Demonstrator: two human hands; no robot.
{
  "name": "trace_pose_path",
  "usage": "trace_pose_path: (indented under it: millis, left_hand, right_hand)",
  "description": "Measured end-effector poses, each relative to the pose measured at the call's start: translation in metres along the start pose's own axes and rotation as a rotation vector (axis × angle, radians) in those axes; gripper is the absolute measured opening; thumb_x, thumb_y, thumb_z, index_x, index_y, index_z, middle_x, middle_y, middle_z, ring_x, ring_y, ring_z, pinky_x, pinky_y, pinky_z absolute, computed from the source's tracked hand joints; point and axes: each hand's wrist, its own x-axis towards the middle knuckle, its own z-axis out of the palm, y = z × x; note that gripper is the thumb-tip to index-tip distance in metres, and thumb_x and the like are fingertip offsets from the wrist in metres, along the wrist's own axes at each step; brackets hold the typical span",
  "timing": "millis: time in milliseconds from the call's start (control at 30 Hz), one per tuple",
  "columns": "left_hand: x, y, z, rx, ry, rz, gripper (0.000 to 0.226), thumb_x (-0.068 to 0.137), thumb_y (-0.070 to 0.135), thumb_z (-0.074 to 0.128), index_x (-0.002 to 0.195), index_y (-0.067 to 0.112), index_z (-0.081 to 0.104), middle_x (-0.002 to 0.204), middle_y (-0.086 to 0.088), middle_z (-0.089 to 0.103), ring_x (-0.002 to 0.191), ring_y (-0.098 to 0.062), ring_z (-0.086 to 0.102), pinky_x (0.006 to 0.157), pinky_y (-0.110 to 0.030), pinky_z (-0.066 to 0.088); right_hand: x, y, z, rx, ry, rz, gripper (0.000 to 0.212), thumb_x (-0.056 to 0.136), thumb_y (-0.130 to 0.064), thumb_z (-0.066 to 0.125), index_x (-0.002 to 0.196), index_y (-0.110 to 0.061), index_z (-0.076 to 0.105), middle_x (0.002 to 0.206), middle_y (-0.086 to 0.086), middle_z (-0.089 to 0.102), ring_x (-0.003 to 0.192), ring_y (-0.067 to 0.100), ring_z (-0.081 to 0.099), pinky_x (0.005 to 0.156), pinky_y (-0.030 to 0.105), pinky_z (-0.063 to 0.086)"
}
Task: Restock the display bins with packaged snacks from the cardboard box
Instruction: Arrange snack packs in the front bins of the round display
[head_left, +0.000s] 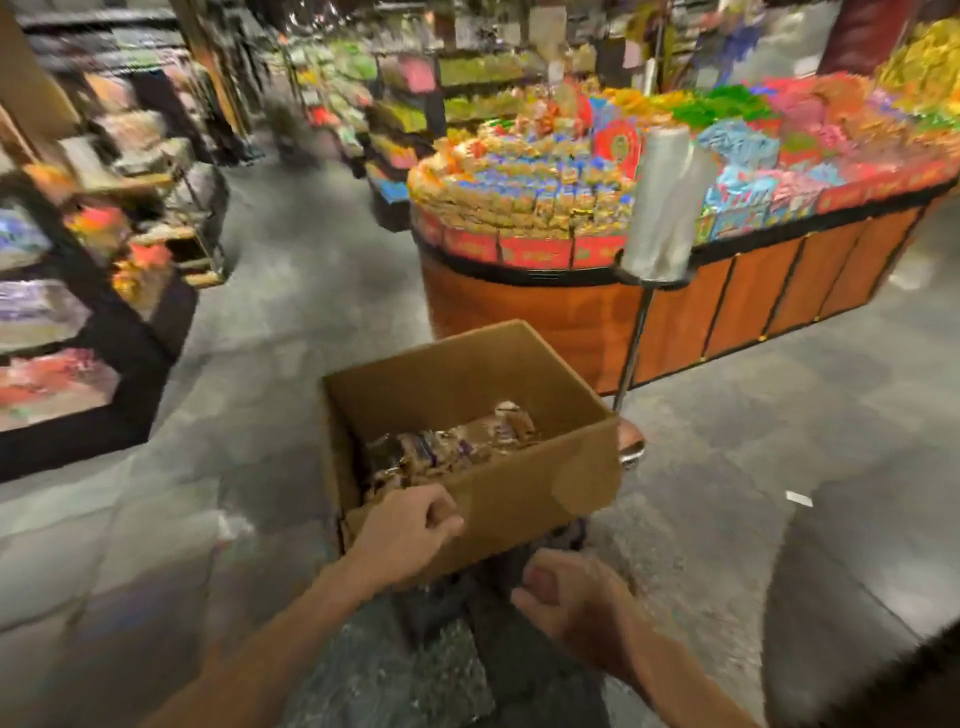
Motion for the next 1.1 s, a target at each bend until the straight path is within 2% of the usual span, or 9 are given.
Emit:
trace_pose_path:
  millis: [67,200,367,533,800,900,1000,1033,1100]
  left_hand:
    - [0.031,-0.028,0.004,-0.046,-0.007,-0.07,0.018,0.095,0.038,0.063,0.105,0.024,0.066,0.094,0.012,0.06,0.089,-0.007,0.057,0.078,-0.022,0.045]
    - [0.099,-0.078,0.024,-0.168,-0.021,-0.226,0.018,0.096,0.038,0.062,0.108,0.025,0.062,0.1,0.008,0.062,0.093,-0.008,0.059,0.086,-0.027,0.05]
    - [0.202,-0.144,0.045,-0.206,-0.021,-0.404,0.028,0.096,0.043,0.059,0.117,0.024,0.059,0.103,0.008,0.058,0.097,-0.01,0.056,0.091,-0.029,0.049]
    - [0.298,-0.21,0.054,-0.151,-0.157,-0.593,0.04,0.098,0.046,0.054,0.129,0.021,0.055,0.13,-0.003,0.055,0.121,-0.023,0.051,0.104,-0.039,0.044]
    - [0.401,-0.294,0.101,-0.343,-0.147,-0.914,0.041,0.102,0.033,0.049,0.141,0.023,0.047,0.145,-0.01,0.041,0.128,-0.032,0.046,0.105,-0.043,0.043]
    - [0.426,-0.325,0.126,-0.368,-0.1,-1.064,0.06,0.102,0.031,0.047,0.155,0.022,0.022,0.153,-0.015,0.033,0.136,-0.037,0.041,0.11,-0.048,0.039]
    - [0.441,-0.351,0.147,-0.439,-0.011,-1.209,0.067,0.103,0.03,0.044,0.158,0.022,0.006,0.155,-0.016,0.032,0.135,-0.039,0.042,0.107,-0.045,0.038]
    - [0.444,-0.359,0.154,-0.453,0.006,-1.241,0.068,0.103,0.031,0.043,0.158,0.021,0.005,0.154,-0.016,0.035,0.133,-0.039,0.044,0.105,-0.043,0.04]
    - [0.448,-0.377,0.165,-0.466,0.041,-1.266,0.079,0.099,0.036,0.055,0.158,0.015,0.007,0.155,-0.016,0.035,0.138,-0.036,0.041,0.108,-0.041,0.04]
  right_hand:
    - [0.041,-0.002,0.005,-0.02,-0.012,0.009,0.025,0.083,-0.052,0.059,0.08,-0.028,0.058,0.079,-0.008,0.063,0.077,0.011,0.058,0.074,0.031,0.047]
    - [0.136,0.007,0.011,-0.039,-0.094,-0.008,0.025,0.088,-0.039,0.065,0.069,-0.032,0.05,0.075,-0.016,0.058,0.067,0.002,0.055,0.068,0.031,0.054]
    - [0.281,0.031,0.027,-0.011,-0.176,-0.013,0.012,0.095,-0.033,0.062,0.086,-0.037,0.056,0.086,-0.015,0.06,0.078,0.003,0.059,0.073,0.022,0.051]
    - [0.422,0.057,0.059,0.024,-0.329,0.085,0.008,0.094,-0.039,0.063,0.093,-0.034,0.057,0.091,-0.016,0.062,0.082,0.0,0.058,0.07,0.02,0.048]
    - [0.581,0.099,0.131,0.023,-0.602,0.266,0.034,0.094,-0.04,0.064,0.117,-0.015,0.064,0.113,0.003,0.067,0.107,0.022,0.063,0.088,0.035,0.052]
    - [0.622,0.122,0.167,-0.001,-0.622,0.288,0.041,0.095,-0.04,0.063,0.122,-0.008,0.063,0.118,0.01,0.067,0.109,0.028,0.063,0.09,0.037,0.053]
    - [0.655,0.144,0.205,-0.058,-0.676,0.227,0.045,0.095,-0.043,0.061,0.126,-0.009,0.057,0.127,0.01,0.06,0.113,0.029,0.058,0.078,0.029,0.044]
    - [0.665,0.153,0.22,-0.069,-0.668,0.19,0.057,0.09,-0.053,0.063,0.129,-0.013,0.054,0.135,0.011,0.056,0.117,0.029,0.055,0.079,0.031,0.043]
    - [0.676,0.168,0.244,-0.122,-0.641,0.179,0.09,0.075,-0.073,0.067,0.145,-0.021,0.042,0.157,0.011,0.031,0.141,0.032,0.033,0.103,0.041,0.039]
